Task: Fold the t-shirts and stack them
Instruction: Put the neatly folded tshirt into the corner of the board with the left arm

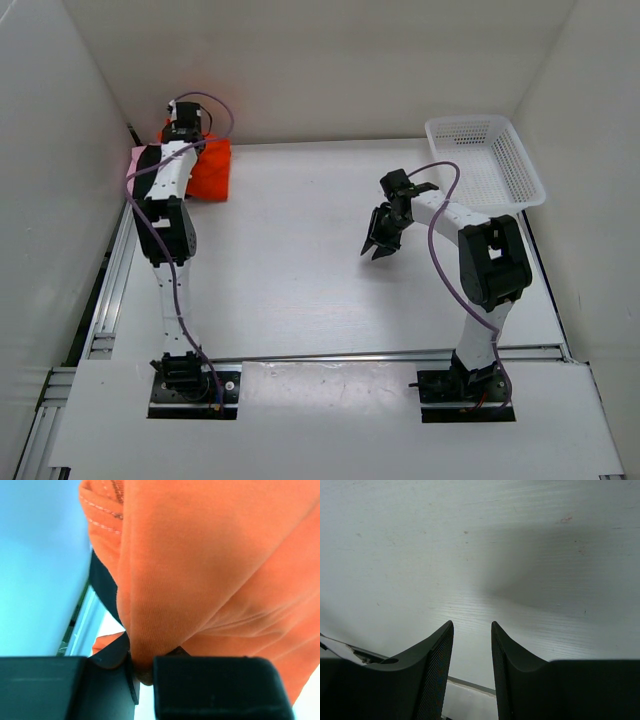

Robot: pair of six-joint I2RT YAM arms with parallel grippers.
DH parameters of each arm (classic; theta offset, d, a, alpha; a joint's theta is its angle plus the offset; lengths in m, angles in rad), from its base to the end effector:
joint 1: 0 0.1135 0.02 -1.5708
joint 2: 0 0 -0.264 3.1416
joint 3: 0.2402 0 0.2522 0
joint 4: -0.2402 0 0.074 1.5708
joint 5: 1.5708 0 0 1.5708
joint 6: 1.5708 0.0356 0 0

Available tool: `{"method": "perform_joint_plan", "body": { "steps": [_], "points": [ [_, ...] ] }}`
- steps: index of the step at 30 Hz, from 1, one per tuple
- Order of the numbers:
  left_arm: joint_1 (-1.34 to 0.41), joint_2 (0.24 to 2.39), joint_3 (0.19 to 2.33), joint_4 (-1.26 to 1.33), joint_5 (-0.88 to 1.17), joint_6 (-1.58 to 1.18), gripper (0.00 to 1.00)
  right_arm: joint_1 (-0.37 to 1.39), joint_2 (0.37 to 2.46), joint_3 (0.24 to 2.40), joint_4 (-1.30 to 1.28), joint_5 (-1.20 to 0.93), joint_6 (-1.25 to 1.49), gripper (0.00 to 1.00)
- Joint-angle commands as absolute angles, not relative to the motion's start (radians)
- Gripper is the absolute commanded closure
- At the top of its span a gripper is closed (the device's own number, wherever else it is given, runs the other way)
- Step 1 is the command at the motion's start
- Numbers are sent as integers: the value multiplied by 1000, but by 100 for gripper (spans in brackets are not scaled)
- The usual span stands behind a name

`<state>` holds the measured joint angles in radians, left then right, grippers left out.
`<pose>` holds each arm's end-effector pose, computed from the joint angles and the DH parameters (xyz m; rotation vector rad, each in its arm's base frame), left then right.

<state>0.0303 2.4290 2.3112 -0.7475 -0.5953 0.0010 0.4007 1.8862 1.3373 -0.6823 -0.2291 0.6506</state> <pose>0.5363 0.0362 0.2381 -0.2999 2.3471 0.7347 0.3452 0.1550 0.1854 0.3061 2.8981 0.5406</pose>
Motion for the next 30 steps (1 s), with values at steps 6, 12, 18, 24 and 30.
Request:
{"method": "perform_joint_plan", "body": {
  "steps": [6, 12, 18, 24, 30],
  "points": [
    [103, 2304, 2355, -703, -594, 0, 90, 402, 1854, 1333, -699, -207, 638, 59],
    [135, 2348, 2316, -703, -619, 0, 66, 402, 1873, 1364, -710, -216, 629, 58],
    [169, 2467, 2433, -663, -802, 0, 32, 402, 1873, 1373, -719, -216, 629, 58],
    [204, 2418, 2421, -635, -830, 0, 28, 402, 1832, 1345, -719, -216, 629, 58],
    [149, 2096, 2072, -635, -698, 0, 9, 402, 1731, 1299, -730, -196, 629, 55]
  ]
}}
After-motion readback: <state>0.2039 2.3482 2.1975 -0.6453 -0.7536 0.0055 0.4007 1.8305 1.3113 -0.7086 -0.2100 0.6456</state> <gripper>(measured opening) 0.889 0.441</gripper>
